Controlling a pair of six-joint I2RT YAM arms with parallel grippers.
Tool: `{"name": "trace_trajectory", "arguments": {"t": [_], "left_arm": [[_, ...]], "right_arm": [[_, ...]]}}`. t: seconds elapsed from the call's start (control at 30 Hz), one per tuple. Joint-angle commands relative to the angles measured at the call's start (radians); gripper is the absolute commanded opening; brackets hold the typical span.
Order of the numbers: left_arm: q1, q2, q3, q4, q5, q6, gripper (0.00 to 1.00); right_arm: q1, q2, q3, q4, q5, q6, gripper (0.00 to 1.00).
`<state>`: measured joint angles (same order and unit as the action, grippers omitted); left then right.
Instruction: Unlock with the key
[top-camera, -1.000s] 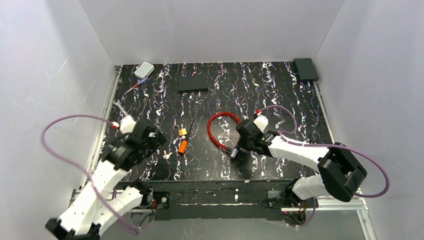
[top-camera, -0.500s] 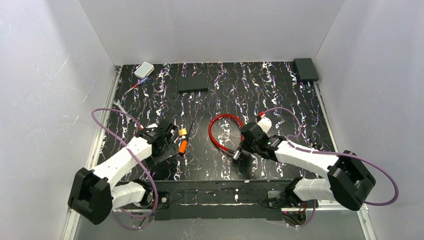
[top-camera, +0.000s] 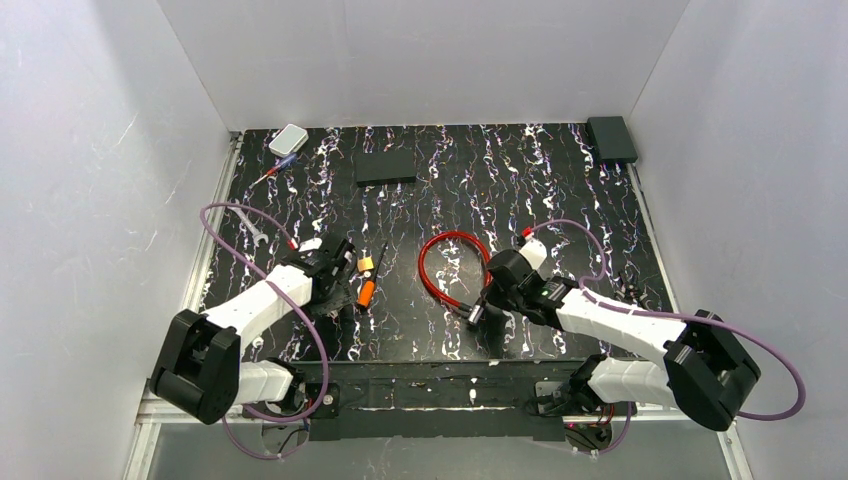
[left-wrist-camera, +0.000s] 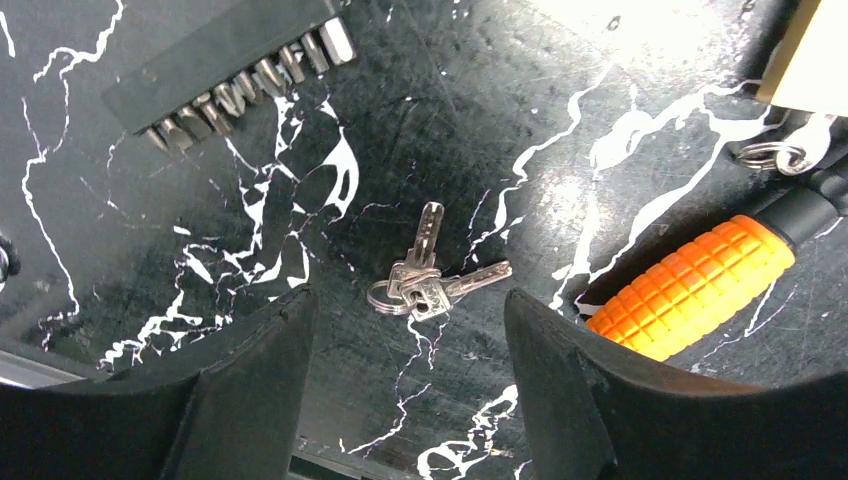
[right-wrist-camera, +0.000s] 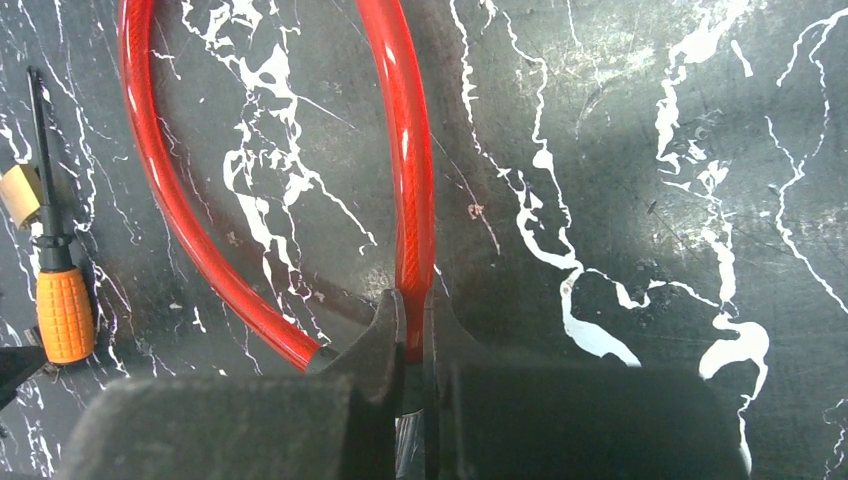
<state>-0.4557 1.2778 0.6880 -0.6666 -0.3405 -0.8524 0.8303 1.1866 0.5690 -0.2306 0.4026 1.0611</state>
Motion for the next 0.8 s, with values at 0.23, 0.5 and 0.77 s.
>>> {"name": "trace_trajectory", "arguments": {"t": [0.23,0.5,0.77], "left_arm": [[0.009,0.024,-0.015,0.069,-0.038,0.148,0.62],[0.023,0.030,-0.022,0.087,-0.042,0.086,0.56],[0.061,-0.017,-0.049,0.110,-0.027,0.067,0.55]], "right_arm": [[-0.005,-0.015,-0.009,0.056,-0.020,-0.024,0.01],[-0.005,-0.005,-0.012,0.064,-0.034,-0.029,0.01],[-0.005,0.000,-0.008,0.061,-0.038,-0.035,0.01]]}}
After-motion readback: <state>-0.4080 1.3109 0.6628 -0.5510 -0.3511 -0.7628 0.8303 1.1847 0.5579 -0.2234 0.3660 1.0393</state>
